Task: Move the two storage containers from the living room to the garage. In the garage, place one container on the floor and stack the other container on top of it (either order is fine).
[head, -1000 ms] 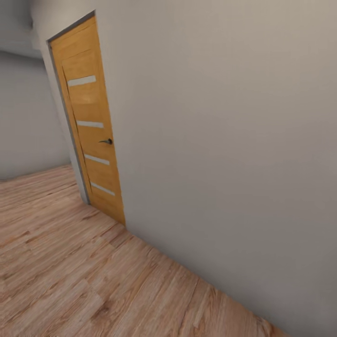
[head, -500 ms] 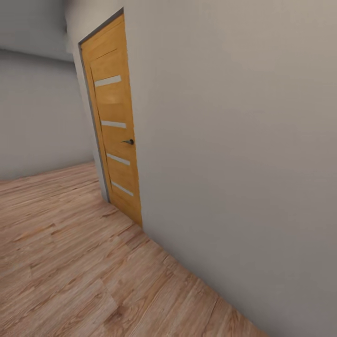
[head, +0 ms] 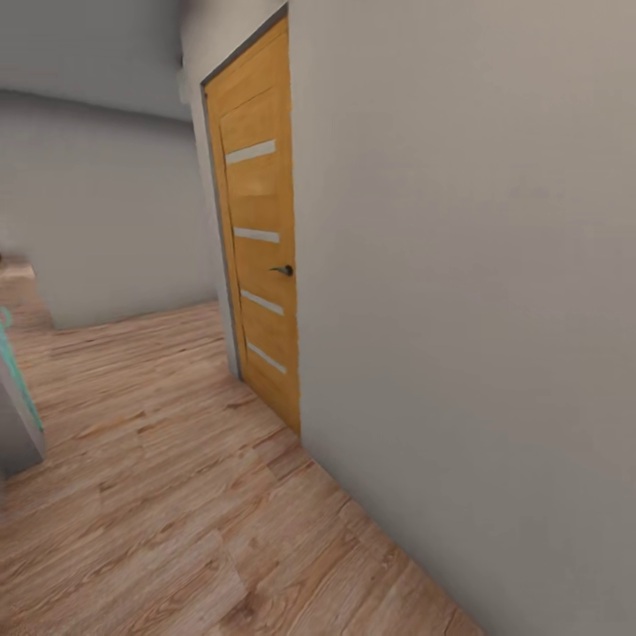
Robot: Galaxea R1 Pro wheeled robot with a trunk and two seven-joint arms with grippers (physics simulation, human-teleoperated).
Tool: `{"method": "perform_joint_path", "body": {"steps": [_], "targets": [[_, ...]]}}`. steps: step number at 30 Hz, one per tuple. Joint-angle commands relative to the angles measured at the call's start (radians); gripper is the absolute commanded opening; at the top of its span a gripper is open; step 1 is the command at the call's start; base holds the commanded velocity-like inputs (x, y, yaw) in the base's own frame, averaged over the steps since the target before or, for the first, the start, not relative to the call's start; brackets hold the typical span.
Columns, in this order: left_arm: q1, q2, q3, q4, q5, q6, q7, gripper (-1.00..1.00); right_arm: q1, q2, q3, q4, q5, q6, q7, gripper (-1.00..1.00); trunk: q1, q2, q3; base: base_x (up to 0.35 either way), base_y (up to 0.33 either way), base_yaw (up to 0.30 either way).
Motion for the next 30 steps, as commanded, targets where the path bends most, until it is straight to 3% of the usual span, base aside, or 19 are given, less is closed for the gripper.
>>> {"method": "perform_joint_path", "body": {"steps": [1,30], "targets": [[0.0,0.0,0.007,0.0,0.002,-0.002,0.0,1.0,-0.001,0.0,0.008,0.003,-0.01,-0.006,0.002,1.0,0.0,0.0,-0.001,0.247,0.0,0.276],[0.0,0.0,0.007,0.0,0.003,-0.002,0.0,1.0,-0.001,0.0,0.01,0.004,-0.011,-0.006,0.002,1.0,0.0,0.0,-0.001,0.247,0.0,0.276]]}}
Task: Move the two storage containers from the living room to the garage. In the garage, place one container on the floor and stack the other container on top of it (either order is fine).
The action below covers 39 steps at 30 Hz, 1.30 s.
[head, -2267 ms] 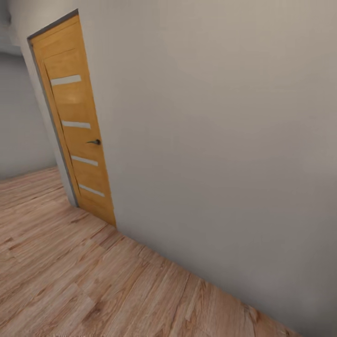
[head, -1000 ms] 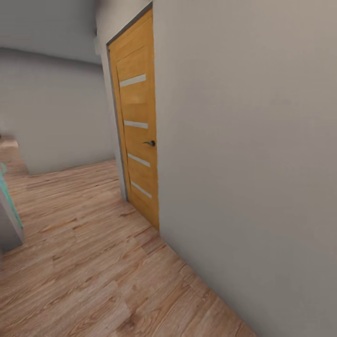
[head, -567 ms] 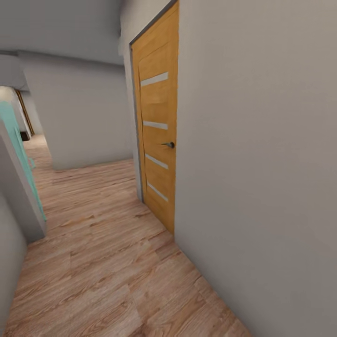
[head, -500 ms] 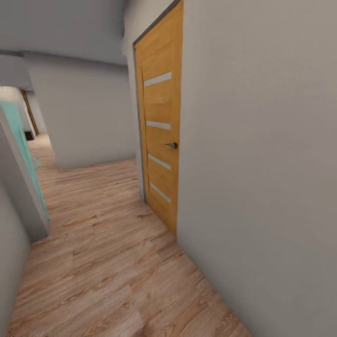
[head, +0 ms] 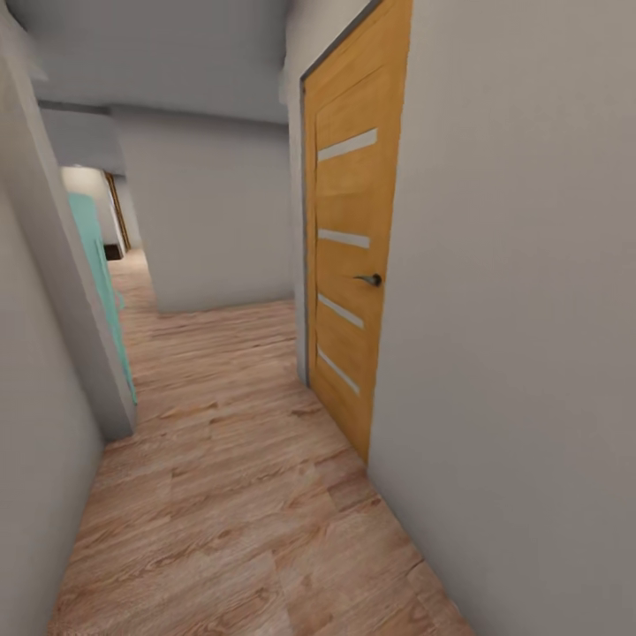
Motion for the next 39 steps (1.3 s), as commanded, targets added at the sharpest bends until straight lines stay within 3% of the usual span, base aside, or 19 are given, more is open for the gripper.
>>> {"method": "perform_joint_path", "body": {"steps": [1,33,39], "targets": [[0.0,-0.001,0.007,0.0,0.002,-0.002,0.0,1.0,-0.001,0.0,0.008,0.003,-0.01,-0.006,0.002,1.0,0.0,0.0,-0.001,0.247,0.0,0.276],[0.0,-0.001,0.007,0.0,0.002,-0.001,0.001,1.0,-0.001,0.006,0.004,0.004,-0.021,-0.006,0.002,1.0,0.0,0.0,-0.001,0.25,0.0,0.275],[0.0,-0.001,0.006,0.0,0.003,0.004,0.002,1.0,-0.001,0.005,0.004,0.003,-0.021,-0.003,0.003,1.0,0.0,0.0,-0.001,0.306,0.0,0.119]]}}
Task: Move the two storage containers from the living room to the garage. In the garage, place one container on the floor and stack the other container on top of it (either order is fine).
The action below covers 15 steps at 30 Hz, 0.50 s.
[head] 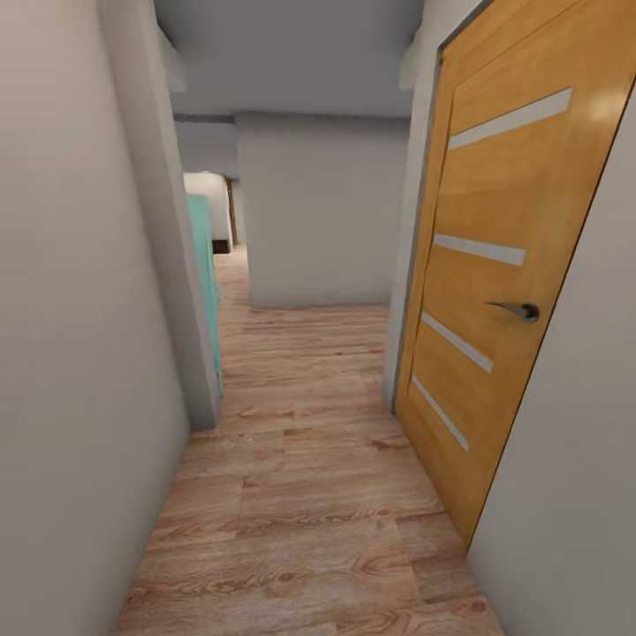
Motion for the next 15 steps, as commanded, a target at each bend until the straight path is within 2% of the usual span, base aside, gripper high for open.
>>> {"method": "perform_joint_path", "body": {"steps": [1,15], "targets": [[0.0,0.0,0.007,0.0,0.002,-0.002,0.001,1.0,-0.001,0.0,0.008,0.003,-0.01,-0.006,0.002,1.0,0.001,0.0,-0.001,0.319,0.0,0.017],[0.0,0.0,0.007,0.0,0.002,0.0,0.001,1.0,-0.002,-0.002,0.008,0.003,-0.007,-0.003,0.002,1.0,0.001,0.0,-0.001,0.322,0.0,0.003]]}}
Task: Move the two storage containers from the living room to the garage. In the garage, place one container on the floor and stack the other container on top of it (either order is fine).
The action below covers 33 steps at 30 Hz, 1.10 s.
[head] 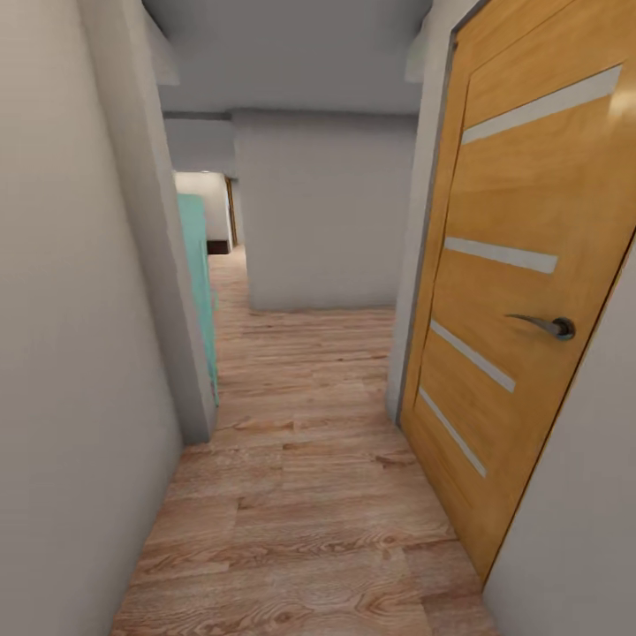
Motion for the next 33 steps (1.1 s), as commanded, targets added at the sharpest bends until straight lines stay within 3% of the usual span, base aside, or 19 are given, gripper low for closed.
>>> {"method": "perform_joint_path", "body": {"steps": [1,33], "targets": [[0.0,0.0,0.007,0.0,0.002,-0.002,0.001,1.0,-0.001,0.0,0.009,0.003,-0.009,-0.007,0.002,1.0,0.001,0.0,-0.001,0.323,0.0,0.0],[0.0,0.001,0.008,0.0,0.003,0.003,0.001,1.0,-0.001,0.001,0.012,0.003,0.0,-0.011,0.002,1.0,0.001,0.0,-0.001,0.323,0.0,0.0]]}}
